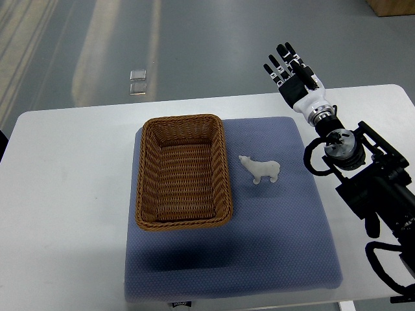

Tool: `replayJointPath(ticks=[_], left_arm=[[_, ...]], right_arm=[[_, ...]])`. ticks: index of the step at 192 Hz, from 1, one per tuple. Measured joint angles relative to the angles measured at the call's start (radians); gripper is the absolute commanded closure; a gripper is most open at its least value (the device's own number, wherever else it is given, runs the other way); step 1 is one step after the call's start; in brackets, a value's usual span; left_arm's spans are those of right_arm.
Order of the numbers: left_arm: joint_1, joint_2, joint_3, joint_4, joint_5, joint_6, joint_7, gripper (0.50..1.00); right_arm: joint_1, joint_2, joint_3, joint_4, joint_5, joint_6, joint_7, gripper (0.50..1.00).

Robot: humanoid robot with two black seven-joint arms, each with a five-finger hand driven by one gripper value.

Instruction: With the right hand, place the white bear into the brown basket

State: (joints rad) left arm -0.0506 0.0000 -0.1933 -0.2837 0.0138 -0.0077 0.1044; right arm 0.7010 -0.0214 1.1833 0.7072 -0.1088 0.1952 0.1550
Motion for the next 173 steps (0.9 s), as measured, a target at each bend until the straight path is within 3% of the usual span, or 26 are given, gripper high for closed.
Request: replayJointPath(ticks=[61, 103, 150, 173], left_arm=[[0.0, 0.0, -0.001, 0.001, 0.0, 0.0, 0.0, 0.5], [0.0, 0.0, 0.0, 0.001, -0.001, 0.0, 0.0, 0.5], [0.0, 0.0, 0.001, -0.001, 0.0, -0.001, 0.0, 0.5], [-0.001, 0.0, 0.002, -0.002, 0.0, -0.002, 0.0, 0.5]], right_arm=[[0.0, -0.004, -0.01, -0.015, -0.001, 0.002, -0.004, 0.572], [0.018, -0.03, -0.145, -0.012, -0.087, -0.01, -0.01, 0.572], [0.14, -0.13, -0.343, 0.025, -0.359, 0.003, -0.057, 0.574], [0.246, -0.207, -0.506, 0.064, -0.571, 0.043, -0.101, 0.574]])
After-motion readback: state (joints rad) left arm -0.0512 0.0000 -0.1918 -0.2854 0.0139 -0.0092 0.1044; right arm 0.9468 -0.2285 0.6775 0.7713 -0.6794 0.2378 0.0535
